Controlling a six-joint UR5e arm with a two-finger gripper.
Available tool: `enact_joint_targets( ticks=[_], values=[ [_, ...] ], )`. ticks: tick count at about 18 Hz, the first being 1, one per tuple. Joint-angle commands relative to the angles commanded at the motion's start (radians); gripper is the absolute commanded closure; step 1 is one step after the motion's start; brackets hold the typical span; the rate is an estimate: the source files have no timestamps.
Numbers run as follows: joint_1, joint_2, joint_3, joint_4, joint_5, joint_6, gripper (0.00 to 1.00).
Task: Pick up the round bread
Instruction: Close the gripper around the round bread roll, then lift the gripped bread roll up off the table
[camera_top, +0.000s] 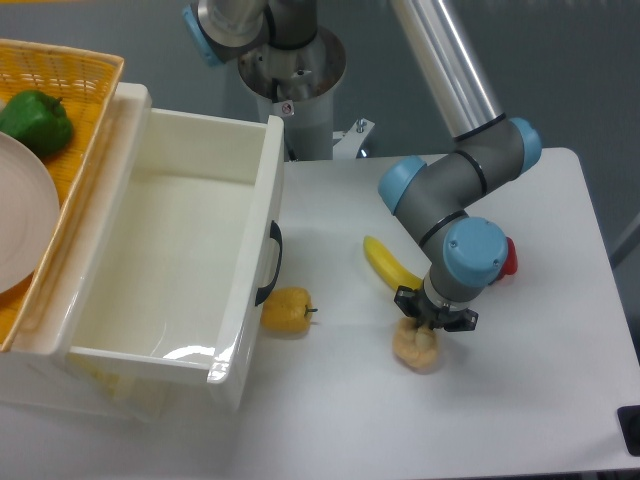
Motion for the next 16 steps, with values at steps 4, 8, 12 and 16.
enact_joint_targets(
  ticks=[4,8,12,16],
  values=[
    [0.003,0.028,0.032,-0.009,0.028,0.003,1.0],
    [0.011,0.051,0.084,-0.047,0.064,0.005,1.0],
    [0.034,0.075,0.153,-0.126,0.077,0.153,1.0],
    [0.038,0.068,0.21,-0.13,0.083,0.227,1.0]
  ],
)
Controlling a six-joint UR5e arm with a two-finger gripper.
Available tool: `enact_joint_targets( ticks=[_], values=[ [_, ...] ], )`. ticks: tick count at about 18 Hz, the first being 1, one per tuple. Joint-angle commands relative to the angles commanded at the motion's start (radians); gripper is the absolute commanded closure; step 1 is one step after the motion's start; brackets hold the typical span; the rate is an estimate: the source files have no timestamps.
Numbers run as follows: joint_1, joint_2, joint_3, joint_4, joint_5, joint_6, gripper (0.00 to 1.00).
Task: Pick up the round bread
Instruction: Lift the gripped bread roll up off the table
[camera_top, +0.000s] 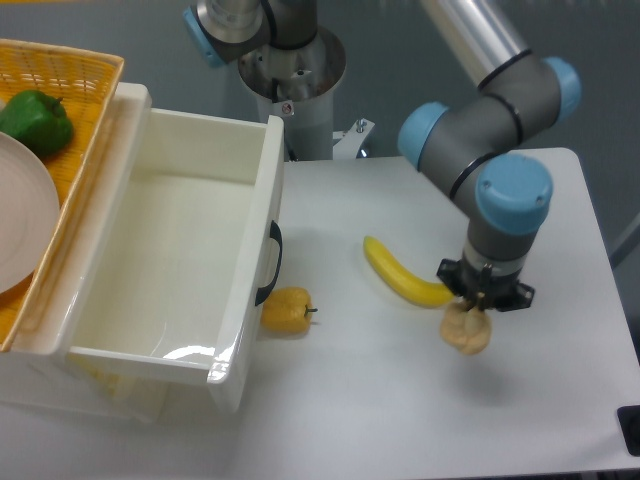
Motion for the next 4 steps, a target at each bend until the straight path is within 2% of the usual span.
enact_joint_targets(
  ticks=[4],
  values=[
    [-0.002,-0.003,0.022,-0.026,0.002,0.003,1.0]
  ],
)
